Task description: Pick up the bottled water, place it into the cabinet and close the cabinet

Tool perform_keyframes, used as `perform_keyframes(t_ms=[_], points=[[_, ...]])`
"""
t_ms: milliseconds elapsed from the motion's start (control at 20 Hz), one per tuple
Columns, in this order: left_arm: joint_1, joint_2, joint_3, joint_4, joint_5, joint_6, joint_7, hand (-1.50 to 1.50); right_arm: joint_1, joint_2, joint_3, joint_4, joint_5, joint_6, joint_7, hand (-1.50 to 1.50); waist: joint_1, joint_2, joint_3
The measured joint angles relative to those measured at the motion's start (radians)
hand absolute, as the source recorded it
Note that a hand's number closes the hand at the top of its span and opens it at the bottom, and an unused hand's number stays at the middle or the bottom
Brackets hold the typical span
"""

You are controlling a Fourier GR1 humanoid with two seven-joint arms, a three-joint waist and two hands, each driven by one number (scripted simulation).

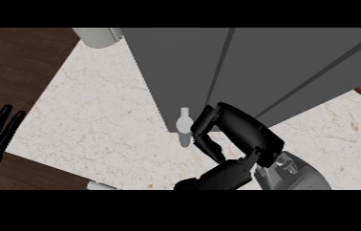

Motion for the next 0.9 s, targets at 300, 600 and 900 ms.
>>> perform_keyframes(t_ms=[300,600,900], points=[[0.008,-0.004,0.017,0.022,0.013,-0.01,-0.007,-1.5,-0.233,0.085,-0.115,0.241,0.06,-0.175,0.018,1.5,-0.022,-0.004,0.005],[0.014,-0.008,0.025,0.034,0.019,-0.024,-0.011,-1.5,-0.341,0.114,-0.117,0.381,0.025,-0.305,0.042,-1.5,-0.045,-0.02,0.013],[0.023,-0.013,0.031,0.035,0.023,-0.031,-0.015,-1.5,-0.383,0.114,-0.096,0.442,-0.032,-0.406,0.033,-1.5,-0.057,-0.03,0.013]])
